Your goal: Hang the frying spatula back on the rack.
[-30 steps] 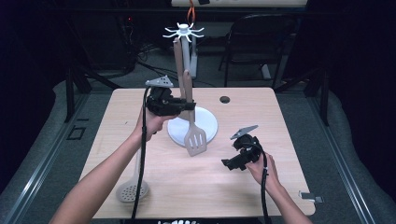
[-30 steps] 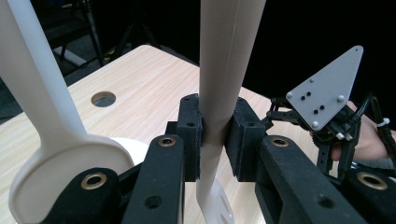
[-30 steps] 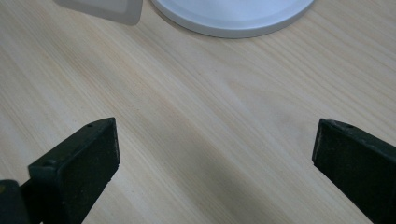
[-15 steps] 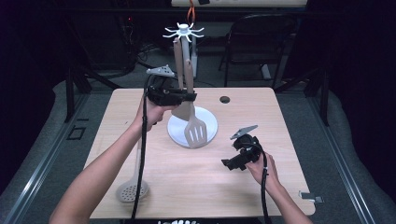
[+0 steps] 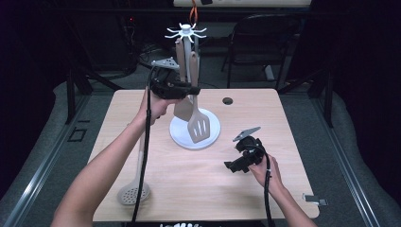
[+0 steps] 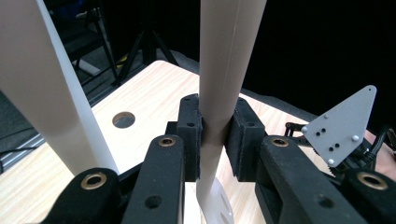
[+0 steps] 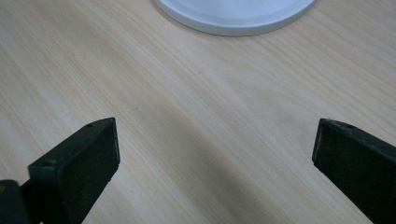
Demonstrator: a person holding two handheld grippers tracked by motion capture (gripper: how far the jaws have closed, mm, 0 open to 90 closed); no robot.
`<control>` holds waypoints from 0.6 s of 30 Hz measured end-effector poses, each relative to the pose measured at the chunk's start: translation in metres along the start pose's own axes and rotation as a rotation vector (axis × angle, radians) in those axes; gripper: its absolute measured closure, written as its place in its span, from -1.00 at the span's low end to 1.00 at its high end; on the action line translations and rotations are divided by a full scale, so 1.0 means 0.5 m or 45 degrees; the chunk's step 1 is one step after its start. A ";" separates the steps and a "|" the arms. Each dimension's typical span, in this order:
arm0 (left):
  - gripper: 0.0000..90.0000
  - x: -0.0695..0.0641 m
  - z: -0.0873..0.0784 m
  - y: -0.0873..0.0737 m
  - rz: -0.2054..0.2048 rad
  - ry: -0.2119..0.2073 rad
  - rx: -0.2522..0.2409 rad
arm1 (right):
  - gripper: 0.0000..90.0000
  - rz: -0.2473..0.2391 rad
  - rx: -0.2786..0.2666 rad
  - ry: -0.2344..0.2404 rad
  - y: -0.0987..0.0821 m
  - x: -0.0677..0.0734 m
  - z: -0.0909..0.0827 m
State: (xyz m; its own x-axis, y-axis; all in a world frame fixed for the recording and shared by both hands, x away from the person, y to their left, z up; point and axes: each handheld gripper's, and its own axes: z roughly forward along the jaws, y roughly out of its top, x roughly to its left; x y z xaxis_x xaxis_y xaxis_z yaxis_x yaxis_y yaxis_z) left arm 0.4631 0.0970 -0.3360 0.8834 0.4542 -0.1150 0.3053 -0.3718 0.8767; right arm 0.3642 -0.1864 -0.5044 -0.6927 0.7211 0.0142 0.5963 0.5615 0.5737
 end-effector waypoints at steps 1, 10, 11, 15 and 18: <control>0.71 0.000 0.001 0.003 0.005 0.005 0.003 | -0.99 -0.006 -0.003 0.001 0.000 0.000 0.001; 0.71 0.004 0.003 0.028 0.022 0.030 0.006 | -0.99 -0.012 0.003 0.001 0.000 0.001 0.002; 0.71 0.005 0.001 0.031 0.020 0.031 0.005 | -0.99 -0.013 0.003 0.002 0.000 0.001 0.002; 0.71 0.011 -0.001 0.039 0.009 0.033 -0.006 | -0.99 -0.019 0.008 0.004 0.001 0.001 0.002; 0.71 0.016 -0.001 0.044 -0.002 0.035 -0.007 | -0.99 -0.029 0.008 -0.004 0.001 0.002 0.002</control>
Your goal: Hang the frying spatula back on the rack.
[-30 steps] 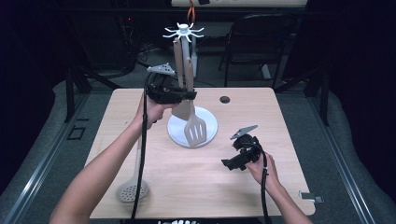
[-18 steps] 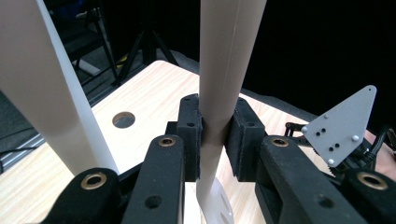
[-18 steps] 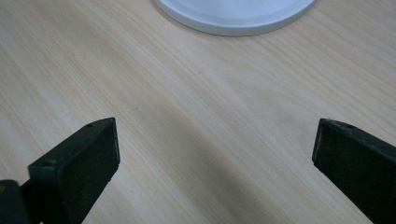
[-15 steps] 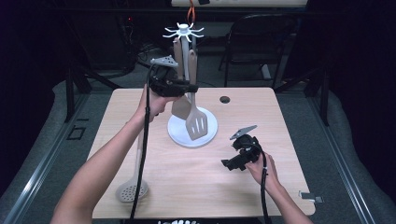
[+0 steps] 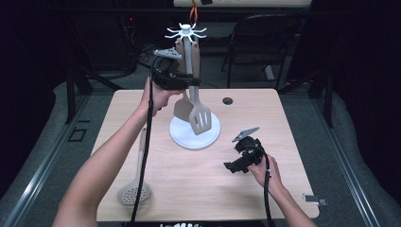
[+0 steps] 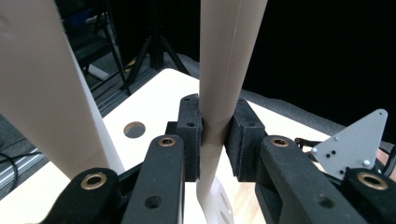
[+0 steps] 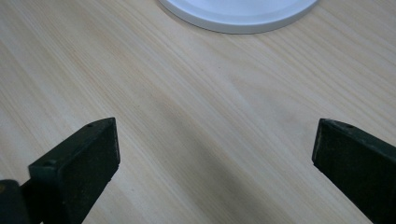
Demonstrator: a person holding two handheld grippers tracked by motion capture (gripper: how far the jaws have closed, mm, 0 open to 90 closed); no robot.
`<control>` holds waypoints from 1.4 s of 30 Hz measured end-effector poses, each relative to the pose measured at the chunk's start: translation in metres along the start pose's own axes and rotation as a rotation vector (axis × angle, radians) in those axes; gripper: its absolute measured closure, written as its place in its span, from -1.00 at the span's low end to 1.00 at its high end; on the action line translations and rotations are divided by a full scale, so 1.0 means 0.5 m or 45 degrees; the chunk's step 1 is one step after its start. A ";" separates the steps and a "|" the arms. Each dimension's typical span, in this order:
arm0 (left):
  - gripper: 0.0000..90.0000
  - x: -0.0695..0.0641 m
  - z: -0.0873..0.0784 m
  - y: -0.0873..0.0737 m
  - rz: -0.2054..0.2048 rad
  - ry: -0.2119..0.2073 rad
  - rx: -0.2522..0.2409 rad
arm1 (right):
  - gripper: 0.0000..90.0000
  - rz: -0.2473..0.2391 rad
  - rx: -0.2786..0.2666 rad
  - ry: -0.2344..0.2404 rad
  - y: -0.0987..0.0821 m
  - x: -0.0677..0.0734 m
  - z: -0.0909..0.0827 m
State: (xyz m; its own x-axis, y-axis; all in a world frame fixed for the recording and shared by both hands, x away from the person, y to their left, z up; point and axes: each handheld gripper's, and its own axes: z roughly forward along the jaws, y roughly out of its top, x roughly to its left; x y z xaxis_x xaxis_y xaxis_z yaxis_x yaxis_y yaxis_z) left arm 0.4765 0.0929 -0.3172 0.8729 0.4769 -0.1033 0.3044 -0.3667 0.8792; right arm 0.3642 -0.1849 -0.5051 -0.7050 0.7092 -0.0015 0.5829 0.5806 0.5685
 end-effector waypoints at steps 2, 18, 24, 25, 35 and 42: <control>0.71 0.005 0.001 0.002 -0.006 0.003 0.001 | -0.99 0.008 -0.001 0.007 0.000 0.001 0.001; 0.70 0.037 0.009 -0.004 -0.075 0.031 0.004 | -0.99 -0.004 0.019 0.005 0.000 0.003 0.003; 0.69 0.030 0.011 -0.005 -0.068 0.102 -0.003 | -0.99 -0.010 0.016 0.012 0.000 0.003 0.005; 0.69 0.027 0.011 -0.006 -0.062 0.118 0.001 | -0.98 -0.012 0.019 0.011 0.000 0.003 0.005; 0.54 -0.009 0.007 -0.014 -0.009 0.240 -0.022 | -0.98 -0.014 0.027 0.013 0.000 0.006 0.005; 0.21 -0.027 -0.007 -0.026 0.030 0.266 -0.005 | -0.98 -0.037 0.038 0.004 0.000 0.009 0.006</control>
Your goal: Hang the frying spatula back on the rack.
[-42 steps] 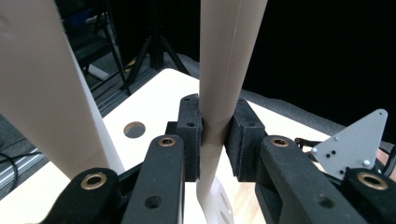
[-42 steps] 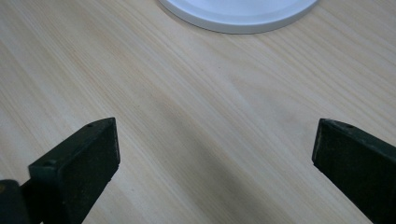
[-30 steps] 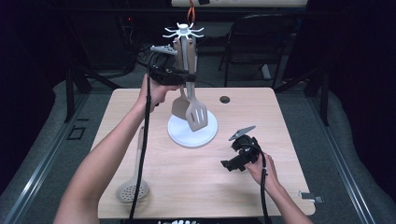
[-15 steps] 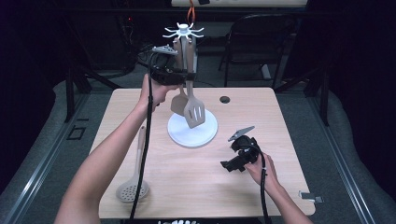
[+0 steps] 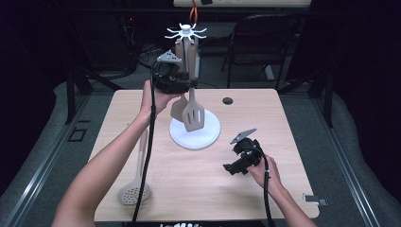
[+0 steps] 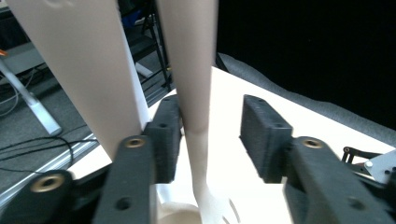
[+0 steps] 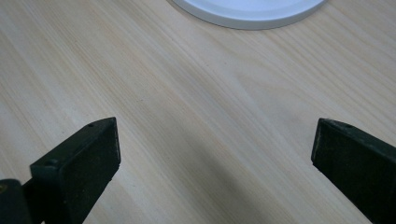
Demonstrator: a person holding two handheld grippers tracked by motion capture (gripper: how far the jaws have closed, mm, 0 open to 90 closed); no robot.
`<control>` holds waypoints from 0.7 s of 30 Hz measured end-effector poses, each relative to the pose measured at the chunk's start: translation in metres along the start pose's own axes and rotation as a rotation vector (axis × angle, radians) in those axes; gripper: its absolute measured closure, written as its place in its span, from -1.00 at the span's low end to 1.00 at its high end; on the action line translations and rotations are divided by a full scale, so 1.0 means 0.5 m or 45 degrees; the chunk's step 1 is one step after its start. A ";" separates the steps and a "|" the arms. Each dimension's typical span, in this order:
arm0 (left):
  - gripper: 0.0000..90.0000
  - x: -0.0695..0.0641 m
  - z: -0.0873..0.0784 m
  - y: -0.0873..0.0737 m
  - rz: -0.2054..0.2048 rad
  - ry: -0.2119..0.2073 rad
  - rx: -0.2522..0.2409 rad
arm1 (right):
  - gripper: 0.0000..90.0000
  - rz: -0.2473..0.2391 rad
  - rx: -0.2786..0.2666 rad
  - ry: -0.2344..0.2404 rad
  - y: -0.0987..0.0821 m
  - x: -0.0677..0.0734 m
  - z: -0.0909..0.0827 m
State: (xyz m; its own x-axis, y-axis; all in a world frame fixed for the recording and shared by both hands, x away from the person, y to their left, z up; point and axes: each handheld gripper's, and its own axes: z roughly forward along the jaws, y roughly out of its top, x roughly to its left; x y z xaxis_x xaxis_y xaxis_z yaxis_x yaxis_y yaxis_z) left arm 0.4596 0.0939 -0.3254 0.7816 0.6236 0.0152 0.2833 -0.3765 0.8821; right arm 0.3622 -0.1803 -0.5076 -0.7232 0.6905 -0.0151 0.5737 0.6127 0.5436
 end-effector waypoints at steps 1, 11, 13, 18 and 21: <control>0.21 0.000 -0.004 -0.002 -0.001 -0.010 -0.003 | -0.98 -0.008 0.007 0.001 0.000 0.000 0.000; 0.04 0.000 -0.032 -0.022 -0.027 0.031 0.003 | -0.98 -0.004 0.006 0.002 0.001 0.001 0.001; 0.06 0.001 -0.038 -0.026 -0.023 0.023 0.005 | -0.98 -0.001 0.002 0.004 0.001 0.002 0.002; 0.31 0.002 -0.060 -0.029 -0.010 0.021 -0.011 | -0.97 -0.001 0.009 0.004 0.001 0.001 0.002; 0.52 0.005 -0.078 -0.024 -0.004 0.044 -0.047 | -0.97 0.002 0.001 0.005 0.001 0.002 0.004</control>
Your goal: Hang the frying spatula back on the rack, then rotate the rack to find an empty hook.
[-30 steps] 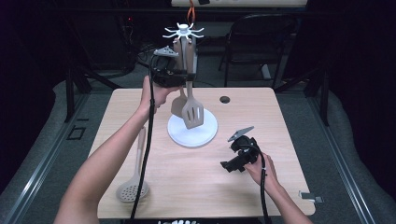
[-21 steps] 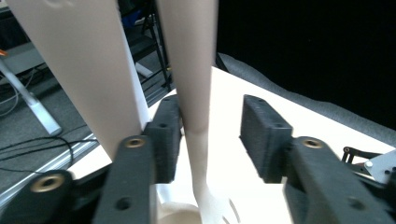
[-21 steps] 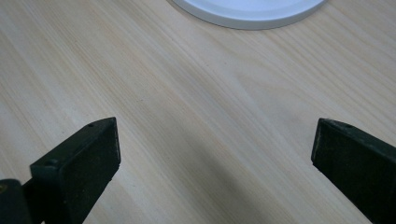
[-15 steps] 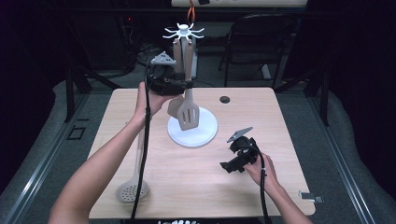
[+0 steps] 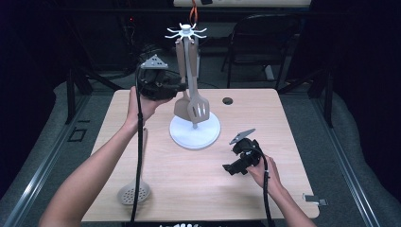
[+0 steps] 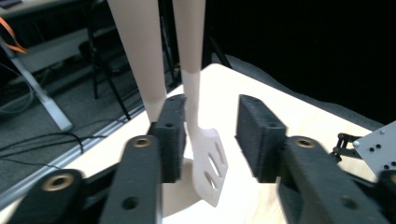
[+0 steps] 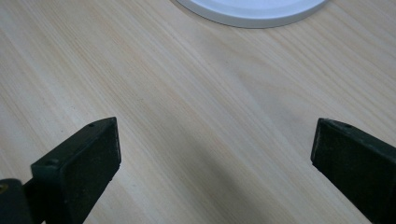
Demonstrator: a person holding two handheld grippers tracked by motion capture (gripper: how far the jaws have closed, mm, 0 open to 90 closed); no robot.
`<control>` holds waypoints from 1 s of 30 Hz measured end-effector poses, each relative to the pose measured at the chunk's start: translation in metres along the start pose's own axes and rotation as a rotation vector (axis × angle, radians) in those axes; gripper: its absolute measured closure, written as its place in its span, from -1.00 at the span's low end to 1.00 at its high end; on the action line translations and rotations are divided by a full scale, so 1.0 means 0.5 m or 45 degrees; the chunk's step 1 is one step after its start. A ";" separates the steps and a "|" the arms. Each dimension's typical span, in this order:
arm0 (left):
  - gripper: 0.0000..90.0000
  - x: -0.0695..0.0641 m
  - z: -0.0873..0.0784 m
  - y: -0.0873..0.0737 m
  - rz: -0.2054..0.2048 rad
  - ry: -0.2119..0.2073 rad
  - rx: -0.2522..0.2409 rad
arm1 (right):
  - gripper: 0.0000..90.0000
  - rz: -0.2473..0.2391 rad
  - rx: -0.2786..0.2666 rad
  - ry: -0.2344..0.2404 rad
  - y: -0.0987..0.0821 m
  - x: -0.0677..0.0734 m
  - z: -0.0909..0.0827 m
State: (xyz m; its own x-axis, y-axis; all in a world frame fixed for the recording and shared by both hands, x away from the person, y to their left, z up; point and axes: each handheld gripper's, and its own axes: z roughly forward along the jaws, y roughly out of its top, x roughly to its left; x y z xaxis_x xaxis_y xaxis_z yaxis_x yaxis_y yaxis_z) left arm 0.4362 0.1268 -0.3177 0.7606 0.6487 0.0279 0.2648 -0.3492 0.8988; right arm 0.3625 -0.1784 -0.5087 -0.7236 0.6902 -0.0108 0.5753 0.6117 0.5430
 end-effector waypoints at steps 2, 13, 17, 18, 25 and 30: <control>0.65 0.004 -0.011 0.006 0.002 0.018 -0.018 | -0.97 -0.008 0.008 -0.002 0.000 -0.001 0.001; 1.00 0.031 -0.058 0.051 0.023 0.155 -0.116 | -0.97 -0.009 0.014 -0.007 -0.001 -0.002 -0.001; 1.00 0.042 -0.068 0.066 0.016 0.192 -0.147 | -0.97 -0.012 0.022 -0.013 -0.001 -0.003 0.000; 1.00 0.044 -0.069 0.069 0.011 0.198 -0.154 | -0.97 -0.010 0.019 -0.009 -0.001 -0.003 0.001; 1.00 0.056 -0.073 0.095 0.008 0.232 -0.205 | -0.97 -0.015 0.024 -0.017 -0.003 -0.002 0.002; 1.00 0.053 -0.066 0.113 0.021 0.246 -0.216 | -0.97 -0.018 0.019 -0.016 -0.002 0.000 0.000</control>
State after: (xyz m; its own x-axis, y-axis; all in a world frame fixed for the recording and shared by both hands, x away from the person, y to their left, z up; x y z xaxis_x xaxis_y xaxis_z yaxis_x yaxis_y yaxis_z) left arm 0.4520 0.1466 -0.2516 0.6320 0.7669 0.1116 0.1376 -0.2528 0.9577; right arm 0.3621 -0.1791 -0.5094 -0.7270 0.6860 -0.0288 0.5708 0.6272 0.5300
